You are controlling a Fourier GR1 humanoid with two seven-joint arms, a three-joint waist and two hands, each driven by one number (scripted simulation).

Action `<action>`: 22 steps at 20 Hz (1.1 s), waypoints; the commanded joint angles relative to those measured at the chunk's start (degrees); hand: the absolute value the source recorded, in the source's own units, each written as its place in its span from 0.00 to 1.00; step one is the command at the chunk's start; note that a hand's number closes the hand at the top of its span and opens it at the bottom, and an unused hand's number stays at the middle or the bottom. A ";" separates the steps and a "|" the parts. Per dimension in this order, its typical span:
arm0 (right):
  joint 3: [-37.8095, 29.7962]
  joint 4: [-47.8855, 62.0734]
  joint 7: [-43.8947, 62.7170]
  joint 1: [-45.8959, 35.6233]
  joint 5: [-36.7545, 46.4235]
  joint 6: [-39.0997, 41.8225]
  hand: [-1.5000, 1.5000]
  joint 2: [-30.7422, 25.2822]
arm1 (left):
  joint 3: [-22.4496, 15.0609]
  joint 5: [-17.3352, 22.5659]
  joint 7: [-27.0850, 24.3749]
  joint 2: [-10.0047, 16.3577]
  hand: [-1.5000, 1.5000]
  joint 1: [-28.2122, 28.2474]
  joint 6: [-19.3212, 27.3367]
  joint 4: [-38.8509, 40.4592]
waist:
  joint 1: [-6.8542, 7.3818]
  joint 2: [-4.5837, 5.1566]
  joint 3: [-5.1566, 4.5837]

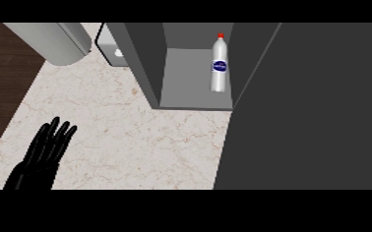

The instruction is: Pick up the bottled water, place it into the cabinet and close the cabinet

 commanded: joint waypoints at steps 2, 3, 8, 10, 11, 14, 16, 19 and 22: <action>8.68 -8.06 4.17 -7.67 14.44 -7.17 1.00 0.88 | 1.98 1.18 -0.15 4.21 0.00 3.26 -2.08 -4.22 | 0.43 -0.16 -0.14; 10.18 -7.58 4.36 -9.75 15.10 -8.52 1.00 1.45 | 2.80 2.37 0.96 4.73 0.00 2.90 -2.53 -3.25 | -0.16 -0.12 -0.19; 19.73 -0.23 6.32 -21.16 20.78 -17.15 1.00 7.35 | 4.49 2.97 1.51 7.30 0.00 4.71 -2.23 -6.31 | 0.32 -0.16 -0.19; 24.58 3.59 6.58 -24.12 26.39 -20.63 1.00 11.02 | 5.96 4.50 3.16 9.44 0.00 5.11 -2.25 -9.36 | 0.32 -0.15 -0.06; 27.04 5.85 7.06 -26.42 28.93 -23.12 1.00 14.20 | 5.25 3.91 2.21 9.09 0.00 6.12 -3.35 -9.06 | 0.52 -0.07 -0.12; 32.62 12.67 7.69 -33.64 33.88 -30.83 1.00 18.27 | 6.56 5.37 2.49 9.44 0.00 6.78 -3.95 -9.89 | 0.70 0.22 -0.06; 32.73 16.74 7.20 -39.25 32.20 -37.91 1.00 18.40 | 7.55 4.45 1.92 11.46 0.00 8.82 -4.14 -12.32 | 1.71 0.43 0.06; 33.80 25.05 3.33 -45.50 29.11 -46.08 1.00 18.51 | 10.59 8.37 5.11 12.85 0.00 6.71 -4.49 -12.91 | 1.94 0.97 0.11; 30.13 28.69 4.16 -53.91 22.31 -52.35 1.00 18.56 | 11.05 7.66 5.43 13.72 0.00 10.15 -2.13 -17.98 | 2.50 0.91 0.22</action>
